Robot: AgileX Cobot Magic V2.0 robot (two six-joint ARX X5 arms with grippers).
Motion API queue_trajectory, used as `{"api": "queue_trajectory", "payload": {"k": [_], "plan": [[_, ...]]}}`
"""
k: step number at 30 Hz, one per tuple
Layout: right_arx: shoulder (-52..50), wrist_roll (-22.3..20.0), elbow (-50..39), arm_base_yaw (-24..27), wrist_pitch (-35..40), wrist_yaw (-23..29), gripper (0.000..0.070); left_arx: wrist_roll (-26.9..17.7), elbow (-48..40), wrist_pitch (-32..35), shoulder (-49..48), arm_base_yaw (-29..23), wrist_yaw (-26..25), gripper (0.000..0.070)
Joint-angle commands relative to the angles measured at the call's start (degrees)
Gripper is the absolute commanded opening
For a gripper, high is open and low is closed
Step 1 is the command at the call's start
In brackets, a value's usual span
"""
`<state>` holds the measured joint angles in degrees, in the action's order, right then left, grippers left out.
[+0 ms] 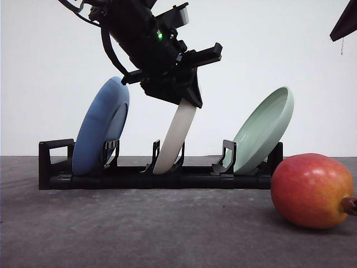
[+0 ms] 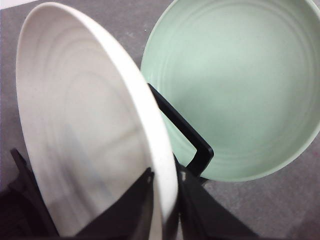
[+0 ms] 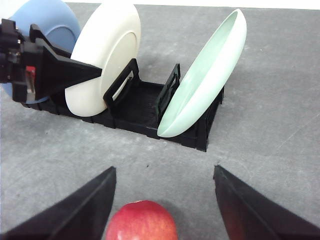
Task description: Place pomegranate in white plate
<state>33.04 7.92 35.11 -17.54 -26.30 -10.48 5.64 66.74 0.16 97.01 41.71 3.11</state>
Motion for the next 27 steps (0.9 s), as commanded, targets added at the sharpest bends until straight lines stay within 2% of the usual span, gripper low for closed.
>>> {"api": "queue_trajectory", "payload": {"k": [1,5,8,14,27], "plan": [[0.2,0.6,0.8,-0.2,0.7,0.0,0.0395,1.5,1.3,0.1,1.2,0.5,0.1,0.0054],[0.2,0.6,0.8,-0.2,0.7,0.0,0.0395,1.6,1.3,-0.7,1.2,0.5,-0.1,0.0052],[0.2,0.6,0.8,-0.2,0.7,0.0,0.0395,2.2,1.3,-0.7,1.1,0.5,-0.3,0.0001],[0.2,0.6,0.8,-0.2,0.7,0.0,0.0395,5.5,1.4,-0.6,0.1,0.5,-0.8,0.0001],[0.2,0.6,0.8,-0.2,0.7,0.0,0.0395,7.5,1.4,-0.6,-5.4,0.5,-3.3,0.0001]]}}
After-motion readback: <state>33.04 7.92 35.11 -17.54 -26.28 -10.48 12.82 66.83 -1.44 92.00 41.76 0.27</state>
